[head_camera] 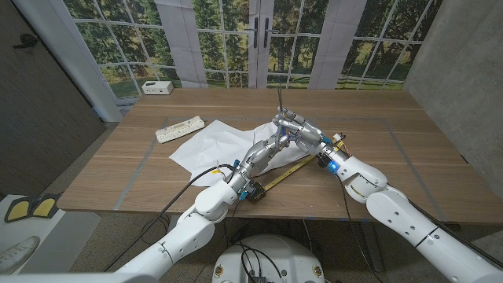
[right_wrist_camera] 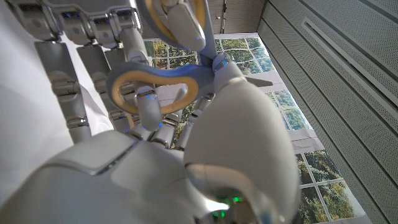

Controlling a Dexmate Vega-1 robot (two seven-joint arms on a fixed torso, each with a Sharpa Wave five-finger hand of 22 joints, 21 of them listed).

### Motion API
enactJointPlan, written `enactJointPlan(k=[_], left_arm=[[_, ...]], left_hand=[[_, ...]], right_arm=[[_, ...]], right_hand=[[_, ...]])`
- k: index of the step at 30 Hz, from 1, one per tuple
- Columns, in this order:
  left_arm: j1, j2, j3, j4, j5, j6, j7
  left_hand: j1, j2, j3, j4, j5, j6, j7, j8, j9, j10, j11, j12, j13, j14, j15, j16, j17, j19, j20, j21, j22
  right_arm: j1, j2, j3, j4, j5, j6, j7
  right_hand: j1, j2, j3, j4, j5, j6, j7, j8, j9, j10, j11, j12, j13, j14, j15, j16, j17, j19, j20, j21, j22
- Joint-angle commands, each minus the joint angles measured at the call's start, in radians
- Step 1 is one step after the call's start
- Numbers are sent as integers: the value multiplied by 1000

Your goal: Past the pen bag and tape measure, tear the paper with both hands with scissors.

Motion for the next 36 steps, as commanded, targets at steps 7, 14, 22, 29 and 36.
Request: enactJointPlan(k=[7, 14, 22, 29, 36], left_arm=[[51, -43, -16, -13, 21, -21, 113], [61, -62, -20, 0, 5, -39, 124], [57, -63, -20, 8, 3, -46, 116], [55, -61, -23, 1, 0, -37, 122], [54, -62, -23, 3, 0, -38, 121]], left_hand=[[157, 57, 84, -28, 11, 201, 3, 103, 45, 121, -36, 36, -1, 76, -23, 11, 1, 59, -3, 16, 3], [185, 66, 99, -22, 8, 196, 1, 110, 58, 140, -48, 40, -1, 91, -36, 11, 0, 67, -9, 17, 4], [196, 74, 106, -12, 9, 195, 15, 117, 72, 147, -58, 40, 0, 89, -44, 7, 0, 69, -14, 16, 5], [213, 76, 114, -11, 10, 197, 25, 123, 83, 147, -65, 37, 0, 85, -45, 4, 0, 67, -15, 14, 5], [221, 74, 116, -9, 12, 192, 20, 126, 91, 148, -73, 36, 1, 85, -47, 3, 0, 68, -17, 14, 5]], right_arm=[[4, -1, -15, 3, -22, 20, 1], [2, 4, -10, 21, -15, 45, 28], [5, 8, -6, 44, -11, 82, 90], [19, 12, -14, 67, -3, 91, 146], [26, 12, -14, 79, -4, 98, 167]], right_hand=[[8, 10, 1, -5, 3, 15, -9, 9, 2, 66, -57, -5, 10, -11, -186, 6, -3, -17, -6, -1, 0], [4, 12, -2, -3, 1, 4, -9, 6, 3, 69, -57, -8, 24, -38, -184, -2, -10, -36, -19, -3, 0], [-4, 22, 0, 4, -1, -31, -10, -1, 18, 46, -57, -14, 53, -83, -183, -13, -20, -60, -15, -2, 0], [0, 30, 29, 7, -5, -86, -8, -30, 16, -13, -58, -15, 114, -74, -187, 5, -38, -61, -85, 3, -5], [-27, 9, 19, 11, -10, -152, -8, -47, 12, -88, -59, -60, 128, -101, -182, -4, -61, -63, -85, -1, -5]])
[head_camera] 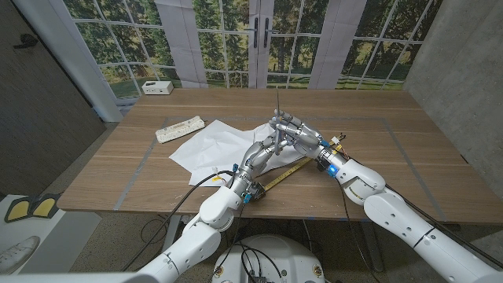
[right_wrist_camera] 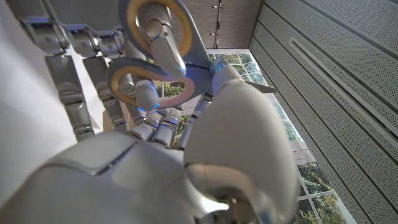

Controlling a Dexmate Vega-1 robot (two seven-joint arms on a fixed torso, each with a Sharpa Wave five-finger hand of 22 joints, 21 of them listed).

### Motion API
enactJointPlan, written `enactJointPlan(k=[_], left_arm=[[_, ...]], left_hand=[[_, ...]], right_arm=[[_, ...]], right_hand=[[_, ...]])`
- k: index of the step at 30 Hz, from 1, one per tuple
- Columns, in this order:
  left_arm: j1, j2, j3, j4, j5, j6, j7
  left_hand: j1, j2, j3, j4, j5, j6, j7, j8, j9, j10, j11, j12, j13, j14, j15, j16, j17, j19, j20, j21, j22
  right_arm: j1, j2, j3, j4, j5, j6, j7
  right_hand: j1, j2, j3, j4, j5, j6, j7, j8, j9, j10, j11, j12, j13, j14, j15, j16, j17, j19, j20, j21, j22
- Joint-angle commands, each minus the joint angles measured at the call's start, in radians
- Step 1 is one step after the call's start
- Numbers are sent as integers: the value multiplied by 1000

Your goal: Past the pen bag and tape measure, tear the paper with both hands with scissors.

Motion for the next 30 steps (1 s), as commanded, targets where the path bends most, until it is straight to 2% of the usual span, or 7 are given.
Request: enactJointPlan(k=[1, 6, 12, 16, 19, 25, 30], left_arm=[[-1, -3, -3, 3, -5, 0, 2], [-2, -2, -3, 4, -7, -1, -1], [-5, -2, -1, 8, -11, -6, -13], [-7, 2, 0, 6, -6, -5, -16], [-9, 5, 1, 5, -7, -4, -21], [-11, 8, 1, 3, -10, -4, -28], [-11, 9, 1, 1, -11, -3, -30]], left_hand=[[44, 41, 15, 7, 7, 6, -11, 6, 6, -2, -9, -2, 1, -5, -6, -4, 0, 0, -3, 2, 3], [46, 40, 15, 9, 7, 7, -11, 8, 11, 0, -9, -2, 1, -10, -10, -6, 0, 1, -4, 2, 3], [49, 39, 14, 12, 8, 7, -15, 11, 17, -1, -14, -5, 1, -11, -10, -6, 0, -1, -5, 1, 3], [50, 38, 13, 14, 8, 8, -16, 12, 18, -1, -15, -5, 1, -12, -9, -6, 0, -2, -6, 0, 3], [51, 36, 13, 14, 8, 16, -14, 14, 17, 1, -15, -5, 1, -13, -9, -7, 0, -3, -4, 0, 3], [52, 34, 12, 15, 8, 18, -14, 13, 15, 2, -19, -6, 1, -15, -11, -7, 0, -5, -3, -1, 3], [53, 33, 11, 15, 8, 18, -14, 12, 14, 3, -18, -6, 2, -15, -9, -6, 0, -5, -4, -1, 3]], right_arm=[[12, 3, -3, 26, 7, 20, 58], [9, 4, -1, 25, 6, 22, 55], [8, 9, 1, 31, 12, 27, 64], [6, 10, 4, 36, 18, 33, 76], [7, 14, 7, 42, 30, 37, 95], [3, 18, 13, 45, 35, 46, 100], [-1, 20, 18, 46, 40, 42, 90]], right_hand=[[-24, -1, -9, 9, -5, -39, -1, -8, 0, -41, -7, -33, 120, -27, -188, -3, -8, 4, -45, -3, 0], [-50, -11, -24, 16, -6, -44, 0, -4, 0, -55, -8, -44, 126, -38, -186, -2, -13, 9, -34, -2, 0], [-157, -39, -84, 41, -1, -118, -5, -8, -5, -137, -8, -111, 140, -113, -176, -17, -56, -1, -4, -4, 1], [-252, -70, -140, 57, 10, -215, -9, -19, -13, -262, -11, -194, 153, -190, -163, -28, -136, -15, 29, -2, 2], [-313, -81, -174, 63, 20, -391, -9, -30, -26, -347, -12, -224, 178, -259, -157, -27, -203, -37, 46, -2, 3], [-356, -90, -204, 64, 32, -527, -4, -27, -36, -544, -8, -246, 197, -326, -148, -25, -268, -52, 57, -1, 3], [-360, -88, -206, 64, 32, -538, 0, -26, -37, -563, -5, -246, 198, -332, -148, -24, -274, -53, 59, -2, 3]])
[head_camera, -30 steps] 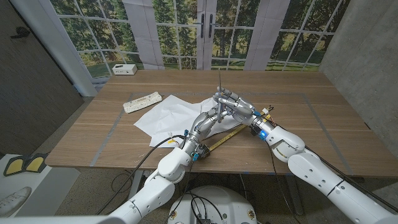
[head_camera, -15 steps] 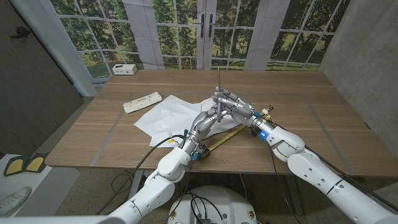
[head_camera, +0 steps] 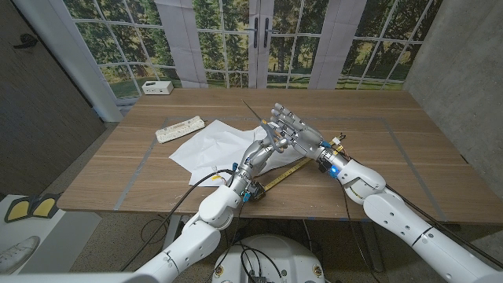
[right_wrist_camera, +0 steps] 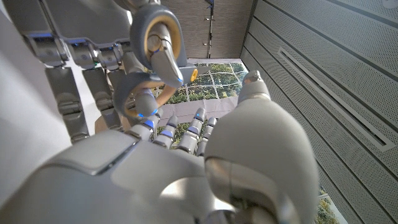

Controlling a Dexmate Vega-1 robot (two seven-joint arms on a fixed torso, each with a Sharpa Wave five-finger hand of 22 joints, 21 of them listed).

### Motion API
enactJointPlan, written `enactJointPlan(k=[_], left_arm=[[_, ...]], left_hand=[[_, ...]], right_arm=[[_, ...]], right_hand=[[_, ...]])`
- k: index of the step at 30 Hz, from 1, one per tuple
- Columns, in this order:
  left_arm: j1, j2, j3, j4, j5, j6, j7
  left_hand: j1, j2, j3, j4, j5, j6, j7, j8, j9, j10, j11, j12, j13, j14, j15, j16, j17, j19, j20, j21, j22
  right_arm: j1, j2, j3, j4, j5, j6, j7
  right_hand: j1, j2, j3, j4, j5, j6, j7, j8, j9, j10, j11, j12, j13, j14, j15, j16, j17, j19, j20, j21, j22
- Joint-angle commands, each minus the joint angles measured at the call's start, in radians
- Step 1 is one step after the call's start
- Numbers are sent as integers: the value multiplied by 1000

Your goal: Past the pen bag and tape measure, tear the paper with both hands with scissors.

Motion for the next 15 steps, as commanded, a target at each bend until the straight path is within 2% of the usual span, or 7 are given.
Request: enactJointPlan(k=[1, 8, 15], left_arm=[[-3, 6, 1, -5, -3, 2, -13], [-3, 8, 0, -5, -2, -1, -14], [-2, 10, -5, -3, -7, -2, -15]], left_hand=[[51, 35, -1, 3, 8, 20, -13, 5, 1, 2, -12, -6, 1, -5, -10, -3, 0, -1, 1, -1, 4], [52, 34, -3, 4, 7, 24, -16, 4, -1, 1, -14, -8, 2, -5, -10, -2, 0, -3, 2, -2, 4], [52, 33, -5, 6, 6, 27, -18, 3, -4, 1, -16, -9, 2, -5, -10, -2, 0, -3, 2, -2, 4]], right_arm=[[-10, 9, 15, 9, 13, 8, 0], [-23, 18, 58, 15, 9, 55, -28], [-37, 28, 109, 13, -9, 128, -56]], right_hand=[[-11, 2, -8, -1, 9, -13, 4, 2, 0, -25, 4, -1, 4, -13, -153, 0, -4, -2, 8, -2, 3], [-17, 2, -11, 1, 9, -21, 9, 4, -1, -42, 3, 0, 4, -15, -154, 2, -10, -2, 7, -1, 3], [-24, 9, -13, 2, 10, 9, 9, 21, -2, -26, 0, 12, 0, 4, -161, 13, -18, 10, 2, 3, 3]])
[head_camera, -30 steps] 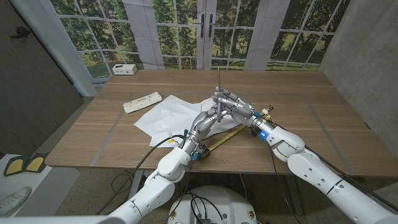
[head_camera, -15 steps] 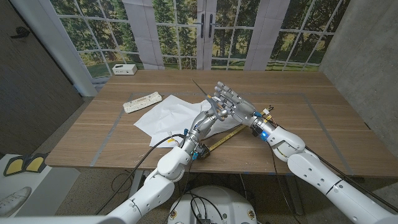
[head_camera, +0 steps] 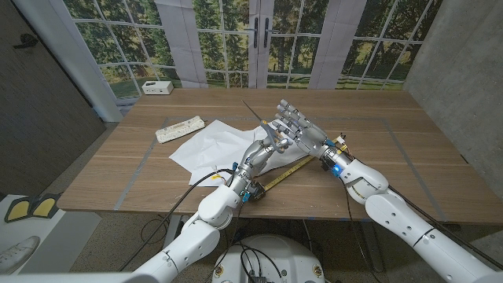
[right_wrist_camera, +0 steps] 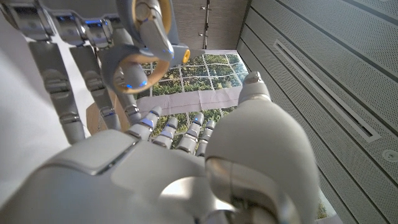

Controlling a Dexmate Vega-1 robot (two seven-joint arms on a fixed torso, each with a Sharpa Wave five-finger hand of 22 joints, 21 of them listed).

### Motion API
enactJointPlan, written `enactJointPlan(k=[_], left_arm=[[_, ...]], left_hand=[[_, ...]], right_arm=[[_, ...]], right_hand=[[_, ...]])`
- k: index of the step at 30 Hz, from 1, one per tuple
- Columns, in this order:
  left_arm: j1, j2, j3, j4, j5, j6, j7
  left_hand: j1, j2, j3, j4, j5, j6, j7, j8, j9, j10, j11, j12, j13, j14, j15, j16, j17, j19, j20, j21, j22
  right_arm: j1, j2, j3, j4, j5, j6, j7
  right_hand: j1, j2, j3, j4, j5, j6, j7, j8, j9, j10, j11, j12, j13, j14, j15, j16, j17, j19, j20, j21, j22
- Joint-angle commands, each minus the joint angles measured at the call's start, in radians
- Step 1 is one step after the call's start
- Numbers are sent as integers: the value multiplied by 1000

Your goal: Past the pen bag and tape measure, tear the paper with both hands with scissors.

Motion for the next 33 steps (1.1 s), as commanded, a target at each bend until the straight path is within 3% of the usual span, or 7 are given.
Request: enactJointPlan(k=[1, 11, 14, 17, 22, 28, 33], left_arm=[[0, 4, -5, 0, -6, -2, -3], [2, -9, -12, 19, 0, -34, 3], [29, -43, -27, 22, 34, -88, 64], [40, -51, -37, 16, 56, -117, 87], [49, -53, -48, 4, 62, -129, 103], [57, -50, -54, -4, 40, -133, 98], [59, -42, -59, -11, 32, -128, 95]], left_hand=[[47, 37, -1, 2, 6, 29, -19, 3, 2, -3, 0, -1, 2, -5, -10, -2, 0, -3, 1, -2, 4], [52, 33, -4, 1, 1, 45, -11, 1, -9, 41, -2, 12, 2, 35, -29, 10, 0, 12, -5, 3, 4], [56, 31, -10, 2, -2, 52, -3, -8, -24, 98, 5, 31, 3, 104, -71, 24, 2, 49, -13, 15, 4], [74, 21, -21, -3, -3, 65, 4, -23, -46, 223, 19, 69, 2, 216, -132, 29, -2, 120, -71, 30, 2], [73, 17, -39, 3, -3, 49, -15, -42, -58, 323, 40, 92, -5, 298, -137, 30, -2, 152, -80, 29, 0], [70, 17, -50, 8, -1, 38, -38, -53, -64, 359, 7, 94, -8, 322, -157, 22, -2, 155, -82, 23, 1], [30, 31, -52, 37, 7, 17, -80, -68, -73, 458, -42, 110, 0, 402, -164, 29, 8, 141, -43, 10, 3]], right_arm=[[-20, 16, 68, 3, -17, 88, -34], [-18, 22, 77, 9, -21, 99, -47], [-16, 24, 75, 14, -26, 102, -46], [-15, 23, 75, 16, -34, 107, -46], [-15, 18, 76, 11, -66, 121, -65], [-19, 15, 74, 4, -63, 117, -69], [-25, 9, 74, -5, -63, 112, -79]], right_hand=[[-7, 1, -8, -3, 10, 26, -5, 14, 2, 13, 0, 9, 0, 15, -165, 10, -4, 17, -4, 4, 3], [-4, 9, -5, -5, 12, 43, -9, 21, 1, 20, 2, 12, -4, 26, -169, 16, -10, 26, -4, 6, 4], [-4, 13, -4, -6, 13, 48, -10, 23, 1, 20, 3, 12, -5, 26, -169, 17, -12, 27, -2, 6, 4], [3, 22, 2, -9, 13, 54, -10, 25, 0, 23, 3, 14, -7, 26, -169, 17, -14, 28, -3, 5, 4], [9, 29, 6, -13, 12, 59, -11, 26, 0, 19, 4, 12, -10, 25, -166, 18, -18, 34, -8, 7, 4], [6, 34, 6, -12, 11, 69, -13, 29, -1, 26, 8, 16, -13, 26, -162, 19, -21, 38, -6, 7, 5], [4, 37, 7, -12, 10, 72, -11, 30, -1, 26, 5, 16, -14, 27, -162, 21, -23, 40, -6, 7, 5]])
